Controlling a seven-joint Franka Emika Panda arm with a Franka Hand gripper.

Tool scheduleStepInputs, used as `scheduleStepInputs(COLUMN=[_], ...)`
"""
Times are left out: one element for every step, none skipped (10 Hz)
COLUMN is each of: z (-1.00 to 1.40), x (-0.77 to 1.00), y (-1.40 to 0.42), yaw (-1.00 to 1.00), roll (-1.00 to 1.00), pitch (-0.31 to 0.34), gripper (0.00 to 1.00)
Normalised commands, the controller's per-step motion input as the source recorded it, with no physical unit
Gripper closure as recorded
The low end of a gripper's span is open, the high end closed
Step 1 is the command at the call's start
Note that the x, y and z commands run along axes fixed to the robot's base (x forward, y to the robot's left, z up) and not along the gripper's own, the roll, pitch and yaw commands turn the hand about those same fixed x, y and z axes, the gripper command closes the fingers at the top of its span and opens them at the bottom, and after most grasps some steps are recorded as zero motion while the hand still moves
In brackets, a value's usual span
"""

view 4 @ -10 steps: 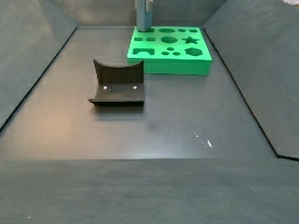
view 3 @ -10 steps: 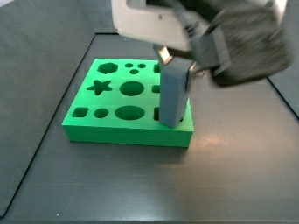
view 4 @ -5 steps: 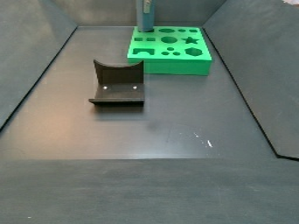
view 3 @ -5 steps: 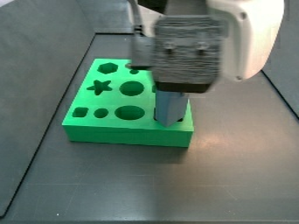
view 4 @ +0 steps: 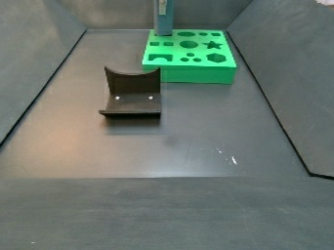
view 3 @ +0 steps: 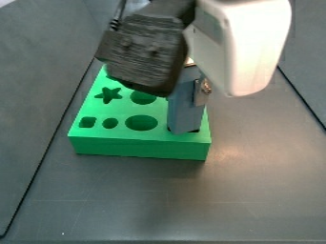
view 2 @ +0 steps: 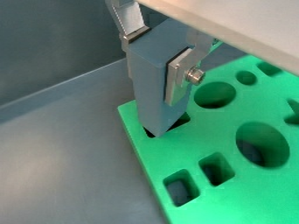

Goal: Insert the rectangle object.

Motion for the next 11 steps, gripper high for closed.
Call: scheduleStepInputs(z=[-0.27,-0.27,-0.28,-0.32,-0.42,-0.64,-0.75,-0.63,-0.57,-0.56,-0.54], x=[0.0,0.0,0.0,0.0,0.0,0.05,0.23,0.27,0.21,0.19,0.15], y=[0.0,0.0,0.0,0.0,0.0,0.0,-0.23,-0.28,-0.23,-0.16,0.0], yaw=[-1.0,-1.0,-1.0,-1.0,-1.0,-1.0,-0.72,-0.11,0.12,0.25,0.37], roll=[0.05,0.05,0.05,0.06,0.09,0.12,0.15,0.06,-0.03,-0.12,-0.11], pitch=[0.0,0.0,0.0,0.0,-0.013,-0.03,0.0,0.0,0.0,0.011,0.01], gripper=[1.0,1.0,1.0,1.0,1.0,1.0,1.0,1.0,1.0,1.0,1.0])
